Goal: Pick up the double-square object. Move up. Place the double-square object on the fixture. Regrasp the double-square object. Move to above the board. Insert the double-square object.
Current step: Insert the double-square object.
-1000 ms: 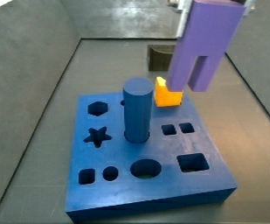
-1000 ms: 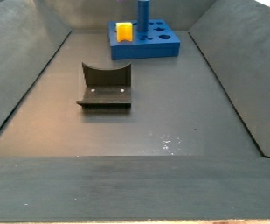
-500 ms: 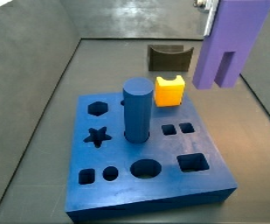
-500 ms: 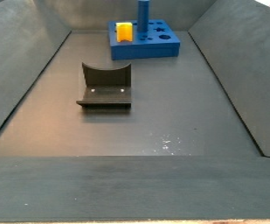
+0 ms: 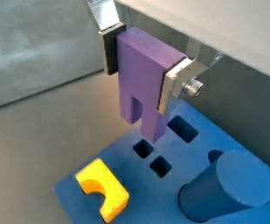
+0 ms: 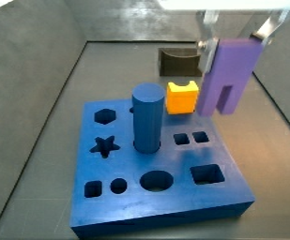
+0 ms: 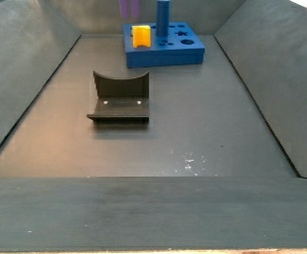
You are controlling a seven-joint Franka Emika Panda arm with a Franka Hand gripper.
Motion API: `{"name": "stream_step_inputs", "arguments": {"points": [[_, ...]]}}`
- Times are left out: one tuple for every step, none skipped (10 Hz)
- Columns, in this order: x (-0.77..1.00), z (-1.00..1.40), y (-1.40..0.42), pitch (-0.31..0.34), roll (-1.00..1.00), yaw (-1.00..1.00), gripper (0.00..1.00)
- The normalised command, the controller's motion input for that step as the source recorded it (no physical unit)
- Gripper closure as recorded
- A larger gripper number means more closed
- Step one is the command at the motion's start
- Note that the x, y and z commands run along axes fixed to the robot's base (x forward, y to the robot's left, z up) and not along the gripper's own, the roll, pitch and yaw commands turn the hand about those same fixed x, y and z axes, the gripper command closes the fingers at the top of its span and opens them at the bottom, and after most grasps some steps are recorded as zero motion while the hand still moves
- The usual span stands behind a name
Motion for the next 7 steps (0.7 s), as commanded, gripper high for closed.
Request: {"name": "stream_step_inputs", "arguments": {"points": [[-0.21, -0.10, 0.00, -0.024, 0.00, -0.24, 1.00], [-0.21, -0.19, -0.02, -0.046, 0.06, -0.22, 1.00], [-0.12, -0.25, -0.10, 0.000, 0.24, -0.07, 1.00], [0.00, -0.30, -0.15, -0.007, 0.28, 0.00, 1.00], [0.00, -0.36, -0.09, -0.156, 0.14, 0.00, 1.00], [-0.06, -0.38, -0.08, -0.273, 0.06, 0.00, 1.00], [-0.07, -0.32, -0.09, -0.287, 0.07, 0.03, 1.00]]}}
